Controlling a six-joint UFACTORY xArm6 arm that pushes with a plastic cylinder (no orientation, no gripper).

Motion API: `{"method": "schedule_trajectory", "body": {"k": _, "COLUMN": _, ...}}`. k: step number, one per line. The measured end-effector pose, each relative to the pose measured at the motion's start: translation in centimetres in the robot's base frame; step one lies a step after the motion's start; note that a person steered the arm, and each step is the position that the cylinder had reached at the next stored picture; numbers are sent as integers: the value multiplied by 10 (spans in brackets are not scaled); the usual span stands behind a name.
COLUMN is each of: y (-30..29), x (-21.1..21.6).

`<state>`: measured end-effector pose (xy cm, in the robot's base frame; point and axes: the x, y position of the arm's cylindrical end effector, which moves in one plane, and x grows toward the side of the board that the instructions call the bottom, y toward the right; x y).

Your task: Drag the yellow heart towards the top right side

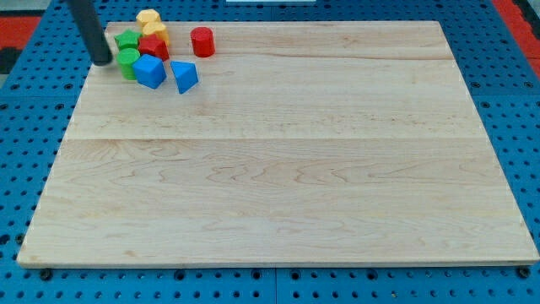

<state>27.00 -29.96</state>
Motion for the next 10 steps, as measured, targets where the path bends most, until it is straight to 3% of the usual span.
{"method": "schedule_trajectory", "body": {"k": 1, "y": 19, "x": -46}}
{"method": "schedule_trajectory", "body": {"k": 2, "y": 86, "x": -7}}
{"method": "schedule_trajectory", "body": {"k": 3, "y": 90, "x": 79}}
{"method": "schedule_trajectory", "body": {"k": 6, "y": 118, "x": 67}}
{"method": "schedule_trajectory", "body": {"k": 10, "y": 113, "x": 64}}
